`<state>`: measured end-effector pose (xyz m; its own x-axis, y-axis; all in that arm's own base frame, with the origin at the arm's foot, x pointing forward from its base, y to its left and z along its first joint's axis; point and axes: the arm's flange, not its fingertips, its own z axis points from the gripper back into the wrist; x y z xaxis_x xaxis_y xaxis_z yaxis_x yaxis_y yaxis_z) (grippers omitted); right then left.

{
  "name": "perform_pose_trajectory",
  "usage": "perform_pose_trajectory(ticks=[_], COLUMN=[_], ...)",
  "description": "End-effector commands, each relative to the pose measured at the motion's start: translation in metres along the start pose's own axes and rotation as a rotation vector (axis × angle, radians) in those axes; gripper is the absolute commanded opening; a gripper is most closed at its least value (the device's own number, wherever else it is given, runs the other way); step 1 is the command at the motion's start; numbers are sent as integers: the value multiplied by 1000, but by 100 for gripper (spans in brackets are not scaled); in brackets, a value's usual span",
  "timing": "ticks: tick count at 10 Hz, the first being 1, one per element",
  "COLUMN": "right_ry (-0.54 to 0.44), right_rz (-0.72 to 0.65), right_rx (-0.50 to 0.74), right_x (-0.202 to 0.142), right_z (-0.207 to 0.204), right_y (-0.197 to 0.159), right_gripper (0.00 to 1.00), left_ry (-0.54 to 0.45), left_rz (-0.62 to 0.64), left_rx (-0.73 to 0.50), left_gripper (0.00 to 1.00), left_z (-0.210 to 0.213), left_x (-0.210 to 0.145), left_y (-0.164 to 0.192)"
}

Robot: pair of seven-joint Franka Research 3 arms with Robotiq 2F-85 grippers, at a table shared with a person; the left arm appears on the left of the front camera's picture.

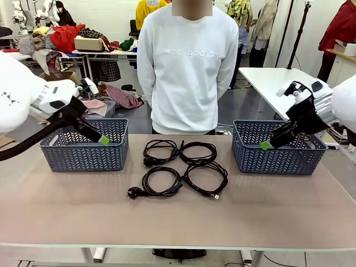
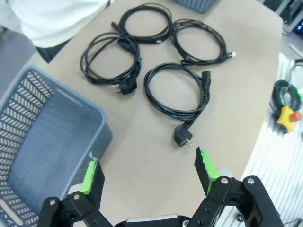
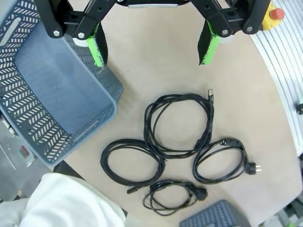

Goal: Organize the cables according to human instructions.
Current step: Pick up a bundle of cables and place it in the basket indicated by the human.

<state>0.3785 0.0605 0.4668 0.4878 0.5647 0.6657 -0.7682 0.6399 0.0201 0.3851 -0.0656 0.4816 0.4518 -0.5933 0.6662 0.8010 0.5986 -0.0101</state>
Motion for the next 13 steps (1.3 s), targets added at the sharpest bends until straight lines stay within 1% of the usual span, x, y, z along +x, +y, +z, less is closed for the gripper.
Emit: perform_pose_trajectory(ticks=[1,2,3,4,13], right_ry=[-42,-37,-7,-7,-7], right_rz=[26,11,0,0,0], right_rx=[53,48,16,16,16], right_x=[-23,-23,-4,-4,-4], right_z=[-6,-8,0,0,0], right_y=[4,3,-3,-3,-3], right_gripper=[100,100,100,100,100], left_ry=[-15,3,27,-10,-10], left_rz=[-13,-10,-16,-1,-1], left_rx=[-72,-62,-48,-47,-47], left_gripper=[100,100,100,100,100], left_z=[2,4,5,6,6], left_x=[3,6,6,3,3], left_y=[15,18,19,8,8])
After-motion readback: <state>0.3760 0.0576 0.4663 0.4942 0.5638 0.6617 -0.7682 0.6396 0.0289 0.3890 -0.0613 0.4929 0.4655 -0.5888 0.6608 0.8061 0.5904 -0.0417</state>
